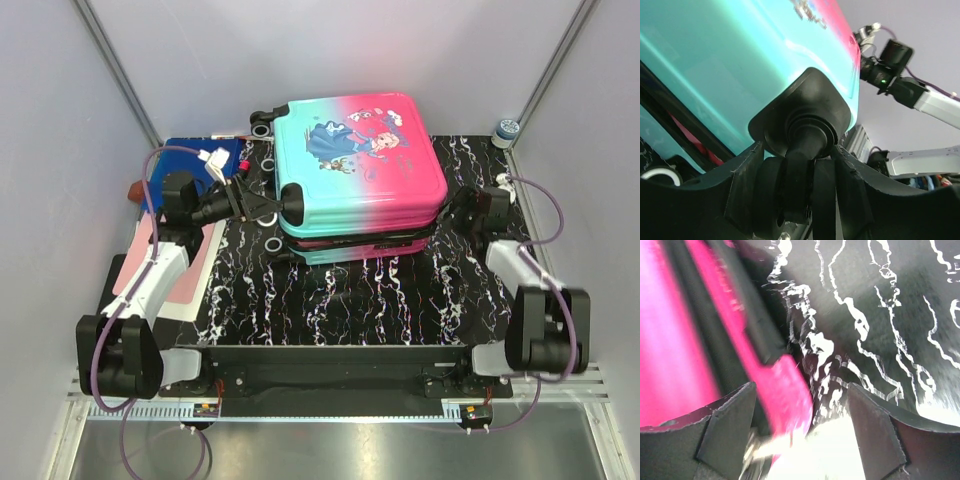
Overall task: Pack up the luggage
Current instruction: Zip the luggage at the corner of the board.
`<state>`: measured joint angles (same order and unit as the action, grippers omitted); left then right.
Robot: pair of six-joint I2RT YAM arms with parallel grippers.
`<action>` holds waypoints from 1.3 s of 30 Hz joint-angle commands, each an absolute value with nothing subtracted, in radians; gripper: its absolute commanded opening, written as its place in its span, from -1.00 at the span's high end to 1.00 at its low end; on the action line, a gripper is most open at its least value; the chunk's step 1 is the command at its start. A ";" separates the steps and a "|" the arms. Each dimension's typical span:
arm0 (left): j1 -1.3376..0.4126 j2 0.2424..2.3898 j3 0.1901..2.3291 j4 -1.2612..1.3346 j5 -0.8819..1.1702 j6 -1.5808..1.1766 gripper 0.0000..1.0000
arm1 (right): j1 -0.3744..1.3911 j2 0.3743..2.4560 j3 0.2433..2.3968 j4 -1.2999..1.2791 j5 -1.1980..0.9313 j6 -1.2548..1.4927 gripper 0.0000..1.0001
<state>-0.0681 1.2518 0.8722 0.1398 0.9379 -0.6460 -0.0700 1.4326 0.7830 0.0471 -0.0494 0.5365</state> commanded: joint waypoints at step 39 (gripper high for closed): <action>-0.057 1.281 0.804 0.396 1.026 -0.802 1.00 | -0.083 1.310 0.629 0.225 -0.388 -0.155 -0.67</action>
